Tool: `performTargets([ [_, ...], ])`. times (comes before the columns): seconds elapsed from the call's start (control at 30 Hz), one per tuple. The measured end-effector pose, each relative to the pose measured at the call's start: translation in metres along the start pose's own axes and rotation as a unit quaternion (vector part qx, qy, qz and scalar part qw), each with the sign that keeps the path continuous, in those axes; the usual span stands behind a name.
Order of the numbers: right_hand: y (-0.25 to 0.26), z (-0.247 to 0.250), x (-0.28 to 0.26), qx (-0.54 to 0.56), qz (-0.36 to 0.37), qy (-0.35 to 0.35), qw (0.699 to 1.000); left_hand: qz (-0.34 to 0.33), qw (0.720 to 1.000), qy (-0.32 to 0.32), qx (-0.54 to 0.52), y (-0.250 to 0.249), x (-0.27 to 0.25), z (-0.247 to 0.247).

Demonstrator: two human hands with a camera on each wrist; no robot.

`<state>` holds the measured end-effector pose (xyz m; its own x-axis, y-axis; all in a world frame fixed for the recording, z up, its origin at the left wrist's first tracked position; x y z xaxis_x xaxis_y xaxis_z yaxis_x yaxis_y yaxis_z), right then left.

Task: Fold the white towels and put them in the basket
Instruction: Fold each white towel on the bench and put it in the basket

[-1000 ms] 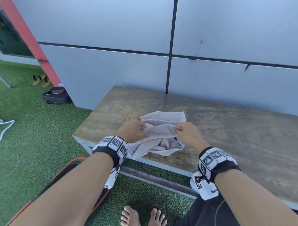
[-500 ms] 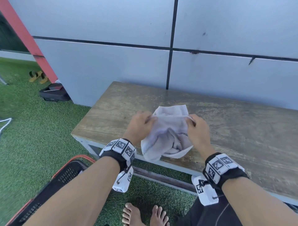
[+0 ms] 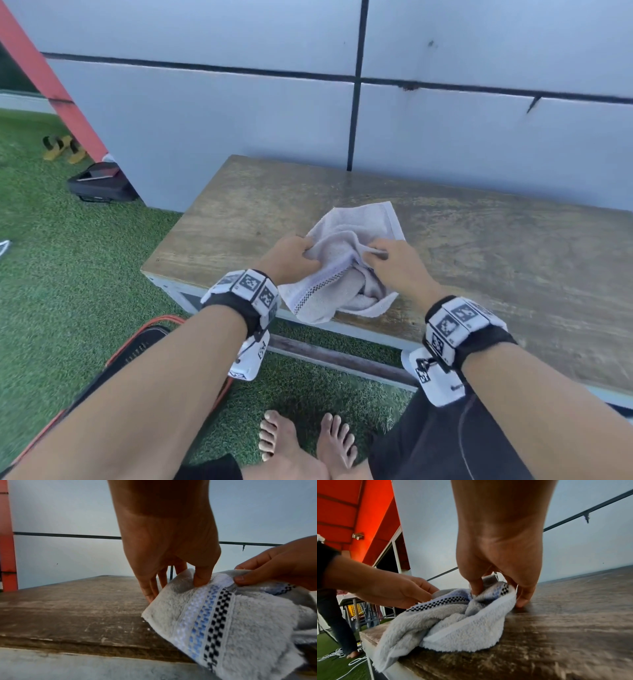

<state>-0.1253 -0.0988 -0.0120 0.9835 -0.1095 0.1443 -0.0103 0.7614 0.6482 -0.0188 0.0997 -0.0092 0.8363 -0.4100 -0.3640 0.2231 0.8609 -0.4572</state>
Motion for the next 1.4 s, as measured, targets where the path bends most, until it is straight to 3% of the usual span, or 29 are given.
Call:
performTargets([
  [0.2, -0.006, -0.018, 0.010, -0.010, 0.029, 0.031, 0.999, -0.066, 0.997, 0.004, -0.031, -0.015, -0.003, -0.013],
  [0.27, -0.009, -0.013, 0.014, -0.024, -0.006, 0.010, 1.000, -0.089, 0.996, 0.007, -0.013, -0.023, 0.018, -0.009],
  [0.43, -0.017, 0.006, 0.034, -0.031, -0.025, 0.026, 0.999, -0.084, 0.996, 0.029, 0.019, -0.036, 0.039, 0.008],
  [0.53, -0.020, 0.040, 0.060, -0.056, -0.014, -0.006, 0.998, -0.069, 0.997, 0.007, 0.031, -0.060, 0.058, 0.026],
  [0.67, -0.015, 0.126, 0.119, -0.105, -0.031, -0.068, 0.992, -0.060, 0.991, -0.107, 0.052, -0.117, 0.088, 0.089],
  [0.73, 0.002, 0.189, 0.151, -0.057, -0.030, -0.174, 0.983, -0.078, 0.978, -0.191, 0.026, -0.154, 0.096, 0.135],
  [0.83, 0.037, 0.269, 0.177, 0.001, 0.039, -0.320, 0.947, -0.126, 0.932, -0.338, -0.042, -0.197, 0.101, 0.207],
  [0.9, 0.058, 0.300, 0.186, -0.036, 0.075, -0.343, 0.936, -0.135, 0.904, -0.404, -0.049, -0.211, 0.099, 0.242],
  [1.0, 0.062, 0.317, 0.186, -0.146, 0.084, -0.312, 0.935, -0.103, 0.892, -0.439, -0.009, -0.216, 0.096, 0.268],
  [1.23, 0.017, 0.287, 0.184, -0.187, 0.028, -0.254, 0.949, -0.025, 0.894, -0.444, 0.060, -0.187, 0.099, 0.255],
  [1.37, 0.015, 0.273, 0.188, -0.143, -0.009, -0.267, 0.953, -0.004, 0.937, -0.335, -0.094, -0.180, 0.114, 0.253],
  [1.4, 0.017, 0.273, 0.192, -0.113, -0.016, -0.277, 0.954, 0.017, 0.936, -0.314, -0.160, -0.181, 0.123, 0.258],
])
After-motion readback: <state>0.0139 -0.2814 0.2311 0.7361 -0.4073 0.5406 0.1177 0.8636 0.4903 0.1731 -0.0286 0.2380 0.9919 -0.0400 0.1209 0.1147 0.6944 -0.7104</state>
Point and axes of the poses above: each hand's wrist, its own x-axis towards the middle knuckle, its own z-axis out of the back of the hand, y = z × x, the point moved 1 cm from there along x, towards the middle knuckle, and after that the axes turned 15 degrees about z, right-handed, at the moved point
